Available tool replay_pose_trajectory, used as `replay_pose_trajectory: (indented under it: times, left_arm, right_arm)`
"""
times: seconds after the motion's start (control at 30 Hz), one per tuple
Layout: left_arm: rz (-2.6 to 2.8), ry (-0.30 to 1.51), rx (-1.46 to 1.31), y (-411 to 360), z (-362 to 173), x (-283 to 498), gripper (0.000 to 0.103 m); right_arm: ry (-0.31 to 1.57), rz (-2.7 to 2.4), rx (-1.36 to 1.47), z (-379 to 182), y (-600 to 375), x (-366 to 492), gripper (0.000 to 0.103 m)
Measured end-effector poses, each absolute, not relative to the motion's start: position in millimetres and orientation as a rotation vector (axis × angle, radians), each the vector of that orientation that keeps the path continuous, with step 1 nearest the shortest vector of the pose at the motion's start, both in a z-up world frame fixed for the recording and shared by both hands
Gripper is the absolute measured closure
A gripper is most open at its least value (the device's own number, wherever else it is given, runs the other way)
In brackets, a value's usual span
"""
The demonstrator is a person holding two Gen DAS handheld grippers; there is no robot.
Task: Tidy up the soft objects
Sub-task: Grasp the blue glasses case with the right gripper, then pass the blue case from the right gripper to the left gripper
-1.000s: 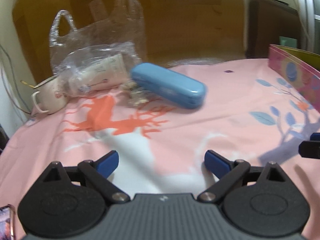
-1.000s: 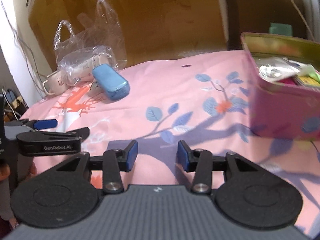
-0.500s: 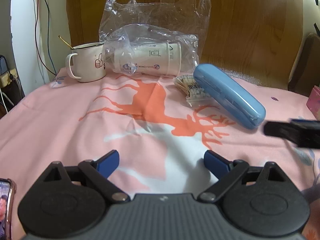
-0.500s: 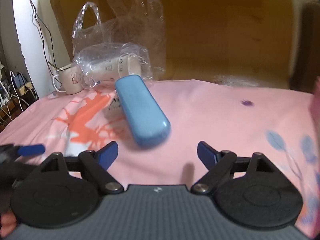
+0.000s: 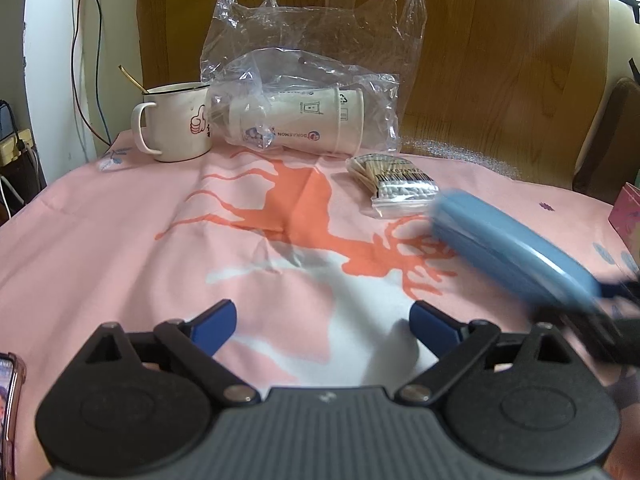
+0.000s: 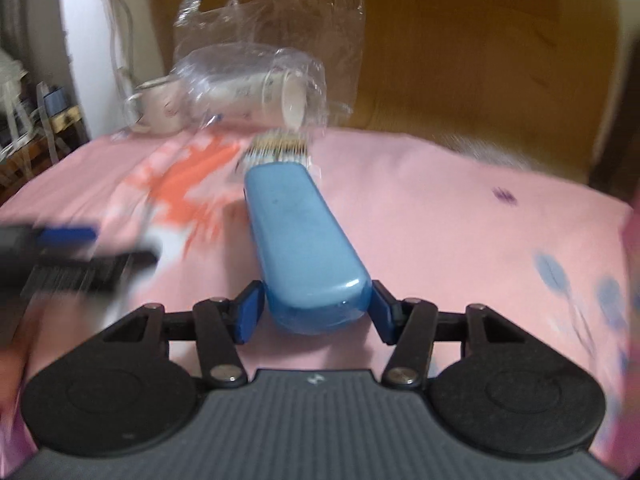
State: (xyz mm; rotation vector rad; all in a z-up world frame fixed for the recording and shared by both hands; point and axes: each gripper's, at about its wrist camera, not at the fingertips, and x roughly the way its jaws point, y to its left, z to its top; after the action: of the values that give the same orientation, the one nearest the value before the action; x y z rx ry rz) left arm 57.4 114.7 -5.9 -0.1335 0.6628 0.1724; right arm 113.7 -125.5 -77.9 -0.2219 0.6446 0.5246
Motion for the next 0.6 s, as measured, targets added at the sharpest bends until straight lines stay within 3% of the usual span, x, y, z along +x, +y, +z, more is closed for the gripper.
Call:
replay_pose_trajectory:
  times: [0.33, 0.6]
  left_arm:
    - [0.096, 0.672, -0.105, 96, -4, 51, 0.003]
    - [-0.375, 0.726, -0.072, -33, 15, 21, 0.007]
  right_arm:
    - [0.616, 0.381, -0.179, -79, -267, -37, 0.044]
    - [0.551, 0.232, -0.131, -94, -301, -80, 0.04]
